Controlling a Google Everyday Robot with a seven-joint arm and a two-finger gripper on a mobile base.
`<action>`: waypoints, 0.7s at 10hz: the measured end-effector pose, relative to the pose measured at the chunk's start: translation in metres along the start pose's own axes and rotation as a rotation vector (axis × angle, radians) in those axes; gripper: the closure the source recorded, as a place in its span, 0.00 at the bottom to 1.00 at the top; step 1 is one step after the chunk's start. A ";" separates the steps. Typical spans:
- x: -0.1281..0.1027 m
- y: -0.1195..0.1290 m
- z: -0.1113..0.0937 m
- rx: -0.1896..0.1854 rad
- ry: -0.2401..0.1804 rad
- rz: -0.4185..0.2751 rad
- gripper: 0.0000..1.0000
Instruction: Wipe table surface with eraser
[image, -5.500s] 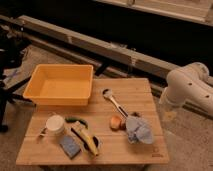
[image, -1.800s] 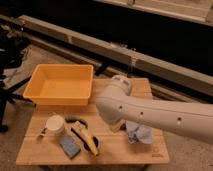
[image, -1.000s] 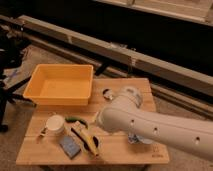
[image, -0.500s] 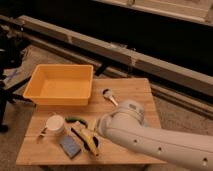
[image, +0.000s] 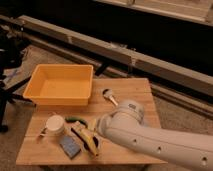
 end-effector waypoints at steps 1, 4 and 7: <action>0.005 -0.007 0.007 -0.012 0.002 -0.040 0.35; 0.018 -0.051 0.034 -0.049 0.014 -0.182 0.35; 0.024 -0.100 0.070 -0.098 0.001 -0.395 0.35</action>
